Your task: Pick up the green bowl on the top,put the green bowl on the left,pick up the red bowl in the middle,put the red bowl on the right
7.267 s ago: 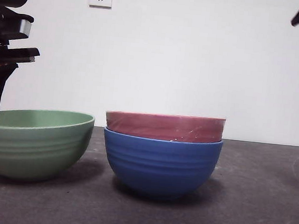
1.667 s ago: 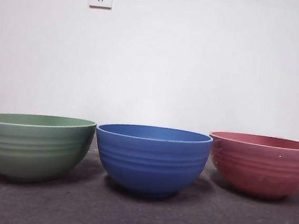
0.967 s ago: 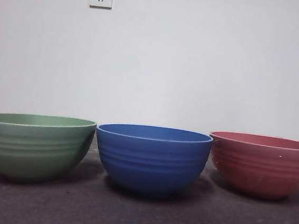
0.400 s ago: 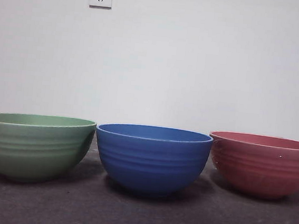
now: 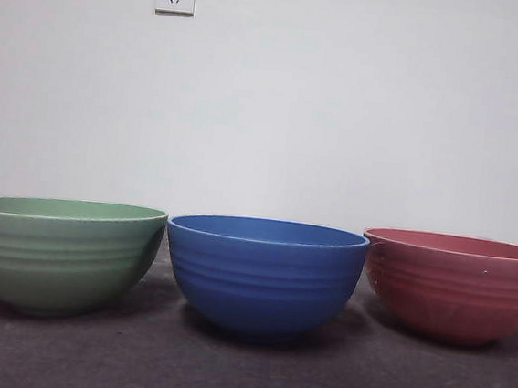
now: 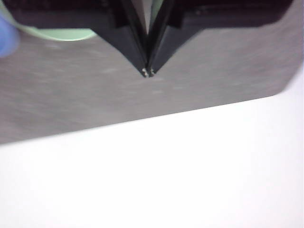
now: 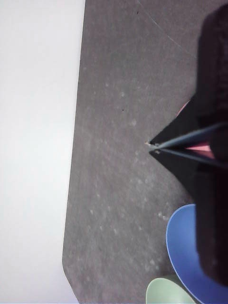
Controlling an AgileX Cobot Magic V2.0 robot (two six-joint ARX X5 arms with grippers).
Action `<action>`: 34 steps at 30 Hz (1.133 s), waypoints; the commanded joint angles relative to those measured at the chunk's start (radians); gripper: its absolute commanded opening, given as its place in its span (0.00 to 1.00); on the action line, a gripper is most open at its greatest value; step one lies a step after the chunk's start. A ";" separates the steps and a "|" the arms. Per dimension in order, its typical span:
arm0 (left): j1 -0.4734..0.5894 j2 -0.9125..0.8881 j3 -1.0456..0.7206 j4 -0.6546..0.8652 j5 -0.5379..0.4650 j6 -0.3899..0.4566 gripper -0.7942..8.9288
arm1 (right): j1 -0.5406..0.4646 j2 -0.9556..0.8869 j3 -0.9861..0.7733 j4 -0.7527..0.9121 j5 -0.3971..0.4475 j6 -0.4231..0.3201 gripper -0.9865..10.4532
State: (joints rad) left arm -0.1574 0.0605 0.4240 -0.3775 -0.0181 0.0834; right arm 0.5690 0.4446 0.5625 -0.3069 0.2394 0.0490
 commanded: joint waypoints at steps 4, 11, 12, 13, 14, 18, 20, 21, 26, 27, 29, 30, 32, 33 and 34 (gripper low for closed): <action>0.111 -0.054 -0.209 0.085 -0.004 0.011 0.08 | 0.001 -0.002 -0.006 0.000 0.003 0.010 0.07; 0.146 -0.058 -0.396 0.221 -0.006 -0.051 0.08 | 0.001 -0.002 -0.006 -0.031 0.003 0.010 0.07; 0.146 -0.058 -0.410 0.219 -0.005 -0.063 0.08 | 0.001 -0.002 -0.006 -0.037 0.003 0.010 0.07; 0.146 -0.058 -0.418 0.212 -0.002 -0.068 0.08 | 0.001 -0.002 -0.006 -0.043 0.004 0.010 0.07; 0.146 -0.058 -0.420 0.194 -0.001 -0.082 0.08 | 0.001 -0.002 -0.006 -0.048 0.004 0.010 0.07; 0.146 -0.058 -0.420 0.194 -0.005 -0.083 0.08 | 0.001 -0.002 -0.006 -0.066 0.003 0.010 0.07; 0.146 -0.057 -0.420 0.194 -0.005 -0.083 0.08 | 0.001 -0.002 -0.006 -0.078 0.003 0.010 0.07; 0.146 -0.057 -0.420 0.193 -0.005 -0.083 0.08 | 0.001 -0.002 -0.006 -0.085 0.003 0.010 0.07; 0.146 -0.057 -0.420 0.194 -0.005 -0.083 0.08 | 0.001 -0.002 -0.006 -0.109 0.003 0.010 0.07; 0.146 -0.057 -0.420 0.194 -0.005 -0.083 0.08 | 0.001 -0.002 -0.006 -0.113 0.003 0.010 0.07; 0.146 -0.057 -0.420 0.194 -0.005 -0.083 0.08 | 0.001 -0.002 -0.006 -0.122 0.003 0.010 0.07; 0.146 -0.057 -0.420 0.194 -0.005 -0.083 0.08 | 0.001 -0.002 -0.006 -0.126 0.003 0.010 0.07; 0.146 -0.057 -0.420 0.194 -0.005 -0.083 0.08 | 0.001 -0.002 -0.006 -0.133 0.003 0.010 0.07; 0.146 -0.057 -0.420 0.194 -0.005 -0.083 0.08 | 0.001 -0.002 -0.006 -0.137 0.003 0.010 0.07; 0.146 -0.057 -0.420 0.194 -0.005 -0.083 0.08 | 0.001 -0.002 -0.006 -0.141 0.003 0.010 0.07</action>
State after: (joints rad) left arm -0.0147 0.0048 0.0181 -0.1856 -0.0231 0.0067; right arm 0.5690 0.4446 0.5625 -0.4515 0.2394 0.0490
